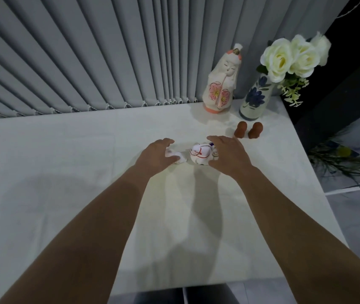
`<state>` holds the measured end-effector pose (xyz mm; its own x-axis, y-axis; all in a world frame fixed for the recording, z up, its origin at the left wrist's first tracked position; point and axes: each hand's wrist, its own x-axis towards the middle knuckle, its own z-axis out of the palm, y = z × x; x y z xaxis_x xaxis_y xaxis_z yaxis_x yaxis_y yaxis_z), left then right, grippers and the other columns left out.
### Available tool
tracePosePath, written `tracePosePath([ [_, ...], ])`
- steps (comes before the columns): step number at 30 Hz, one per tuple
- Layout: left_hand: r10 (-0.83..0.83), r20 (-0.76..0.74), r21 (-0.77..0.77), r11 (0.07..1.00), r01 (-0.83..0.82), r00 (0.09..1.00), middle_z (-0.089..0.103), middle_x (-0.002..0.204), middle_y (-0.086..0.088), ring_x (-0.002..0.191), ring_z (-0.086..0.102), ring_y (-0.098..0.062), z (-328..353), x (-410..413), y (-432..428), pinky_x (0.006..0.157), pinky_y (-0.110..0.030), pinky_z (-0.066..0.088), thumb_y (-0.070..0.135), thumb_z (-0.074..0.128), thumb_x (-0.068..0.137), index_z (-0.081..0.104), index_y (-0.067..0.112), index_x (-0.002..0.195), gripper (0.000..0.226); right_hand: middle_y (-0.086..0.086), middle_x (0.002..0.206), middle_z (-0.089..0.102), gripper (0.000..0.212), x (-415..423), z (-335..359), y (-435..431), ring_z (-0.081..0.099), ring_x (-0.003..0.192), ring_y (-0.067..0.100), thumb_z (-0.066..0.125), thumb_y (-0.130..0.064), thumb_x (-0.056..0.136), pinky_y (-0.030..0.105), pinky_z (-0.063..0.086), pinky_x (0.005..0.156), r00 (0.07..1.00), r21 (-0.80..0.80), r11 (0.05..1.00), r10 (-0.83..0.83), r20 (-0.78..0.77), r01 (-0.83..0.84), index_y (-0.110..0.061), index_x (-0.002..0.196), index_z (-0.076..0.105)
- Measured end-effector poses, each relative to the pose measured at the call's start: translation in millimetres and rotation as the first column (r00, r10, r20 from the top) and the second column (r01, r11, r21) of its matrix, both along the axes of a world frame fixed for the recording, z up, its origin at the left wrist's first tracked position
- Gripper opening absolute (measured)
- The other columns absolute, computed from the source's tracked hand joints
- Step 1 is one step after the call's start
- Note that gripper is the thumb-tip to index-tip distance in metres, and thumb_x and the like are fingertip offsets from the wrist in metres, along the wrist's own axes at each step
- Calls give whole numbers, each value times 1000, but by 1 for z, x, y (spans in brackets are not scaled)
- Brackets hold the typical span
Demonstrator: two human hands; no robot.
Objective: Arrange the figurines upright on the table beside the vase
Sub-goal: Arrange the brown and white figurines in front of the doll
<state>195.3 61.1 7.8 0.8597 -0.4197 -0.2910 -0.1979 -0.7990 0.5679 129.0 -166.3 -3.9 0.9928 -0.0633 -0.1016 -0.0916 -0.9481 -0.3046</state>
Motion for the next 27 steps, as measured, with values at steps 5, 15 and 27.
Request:
tracePosePath([
  [5, -65, 45, 77, 995, 62, 997, 67, 116, -7, 108, 61, -27, -5, 4, 8, 88, -36, 47, 30, 67, 86, 61, 16, 118, 36, 2, 118, 64, 49, 3, 1, 6, 58, 112, 24, 69, -27, 76, 41, 36, 109, 1000, -92, 996, 19, -3, -20, -21, 123, 55],
  [15, -104, 60, 73, 992, 99, 993, 68, 110, -9, 102, 62, -30, -4, 22, -1, 80, -33, 44, 20, 68, 84, 61, 13, 112, 30, 1, 102, 67, 42, 12, 3, 7, 62, 97, 25, 69, -25, 74, 36, 39, 101, 999, -165, 986, 28, -35, -33, -19, 112, 53],
  [27, -71, 143, 1, 997, 72, 987, 69, 107, -11, 100, 61, -32, 12, 90, -35, 79, -34, 46, 4, 60, 80, 62, 12, 109, 30, 2, 88, 67, 42, 64, 16, -12, 64, 82, 26, 74, -35, 69, 33, 46, 74, 987, -93, 985, -135, 91, 144, -17, 103, 55],
])
